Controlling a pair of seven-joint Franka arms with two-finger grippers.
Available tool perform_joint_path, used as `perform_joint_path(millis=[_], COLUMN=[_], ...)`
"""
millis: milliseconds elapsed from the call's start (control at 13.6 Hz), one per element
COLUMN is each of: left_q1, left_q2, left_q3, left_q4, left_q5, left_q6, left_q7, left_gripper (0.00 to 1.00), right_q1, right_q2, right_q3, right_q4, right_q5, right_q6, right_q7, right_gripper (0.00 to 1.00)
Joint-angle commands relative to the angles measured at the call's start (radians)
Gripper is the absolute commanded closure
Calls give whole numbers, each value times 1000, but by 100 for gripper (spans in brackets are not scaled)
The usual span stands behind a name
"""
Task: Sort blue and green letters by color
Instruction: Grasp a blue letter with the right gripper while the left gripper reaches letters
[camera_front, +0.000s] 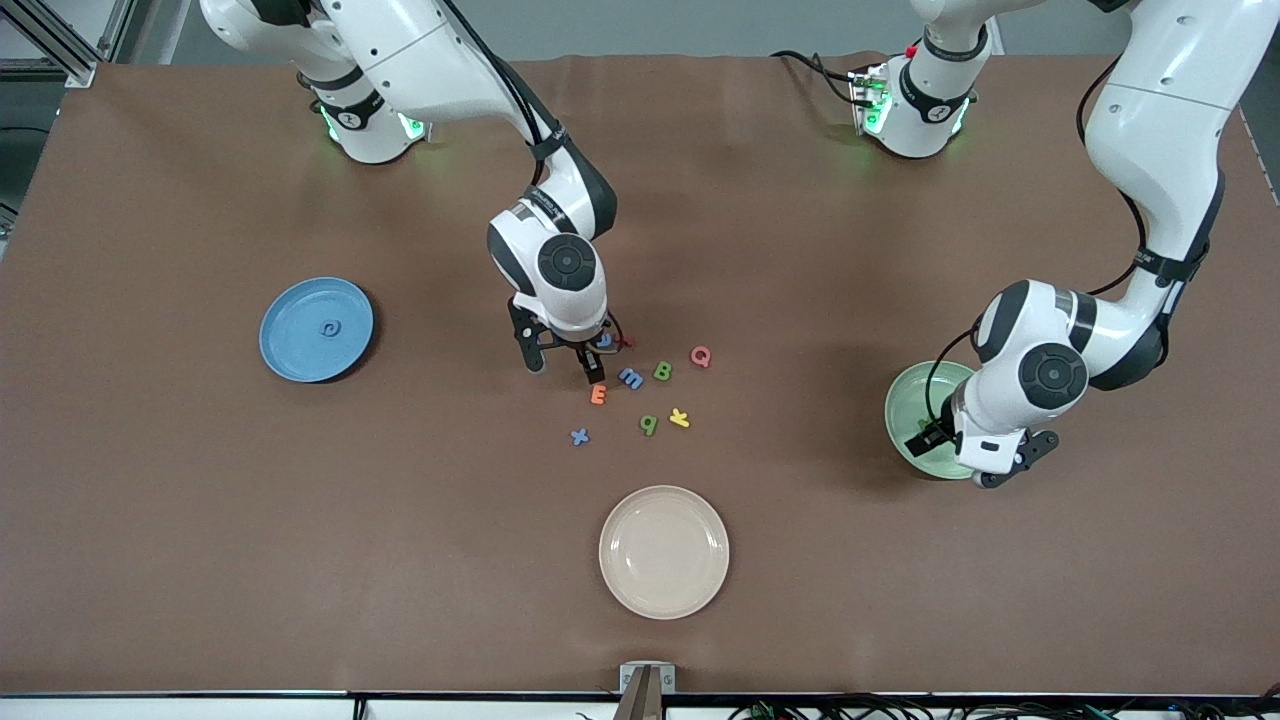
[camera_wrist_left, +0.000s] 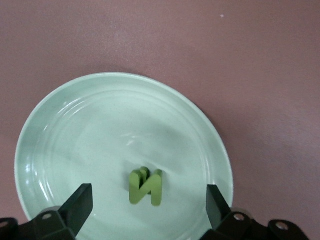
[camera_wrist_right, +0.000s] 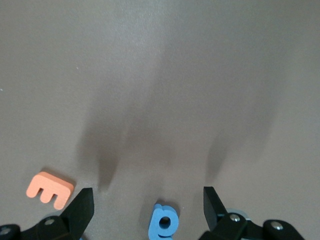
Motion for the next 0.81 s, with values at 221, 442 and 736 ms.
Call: perform_joint_path(millis=[221, 442, 736], left_q1=[-23, -159, -302], left_q2=[-44, 5, 110], left_q3=[-110, -113, -109], left_q4=[3, 90, 243], left_q5=[6, 4, 6], left_q6=[-68, -67, -68], left_q7=[-133, -308, -486], left_gripper=[0, 0, 5], right_q1=[32, 48, 51], right_q2=[18, 29, 35], right_q3=[3, 3, 3], right_q4=[18, 18, 18], right_q5=[5, 35, 35], right_q6=[5, 22, 22], right_q7=[25, 25, 23], right_gripper=[10, 13, 25])
